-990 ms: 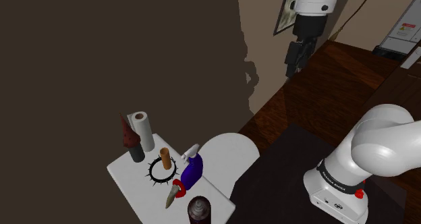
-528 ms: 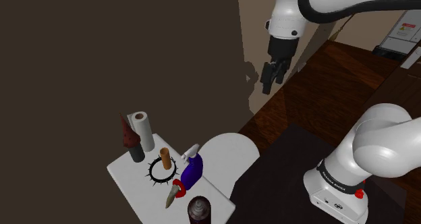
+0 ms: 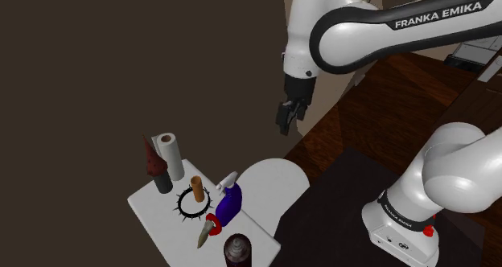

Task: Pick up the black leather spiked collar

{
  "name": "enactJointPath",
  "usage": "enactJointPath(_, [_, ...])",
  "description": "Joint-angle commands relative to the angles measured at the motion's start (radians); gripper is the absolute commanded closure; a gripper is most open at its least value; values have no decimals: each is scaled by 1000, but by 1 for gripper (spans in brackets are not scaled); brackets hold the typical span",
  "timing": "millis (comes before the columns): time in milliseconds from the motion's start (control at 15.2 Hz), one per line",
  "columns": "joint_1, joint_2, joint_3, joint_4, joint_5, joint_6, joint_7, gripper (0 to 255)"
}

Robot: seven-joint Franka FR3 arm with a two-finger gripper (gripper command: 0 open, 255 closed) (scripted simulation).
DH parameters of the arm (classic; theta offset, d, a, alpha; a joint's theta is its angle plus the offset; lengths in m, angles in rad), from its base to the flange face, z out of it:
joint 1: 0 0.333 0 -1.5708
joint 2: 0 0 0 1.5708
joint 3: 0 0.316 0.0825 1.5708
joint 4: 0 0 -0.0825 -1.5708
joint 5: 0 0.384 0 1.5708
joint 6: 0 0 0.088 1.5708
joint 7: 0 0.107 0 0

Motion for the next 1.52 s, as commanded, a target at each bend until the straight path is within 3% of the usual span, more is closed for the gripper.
enactJointPath(0, [12,57,31,4,6,64,19,0])
enactJointPath(594, [42,367,157,97,-56,321,138,0])
enactJointPath(1056, [88,641,203,239,-220,458,285,0])
enactJointPath(1452, [183,873,173,411,-375,514,404,0])
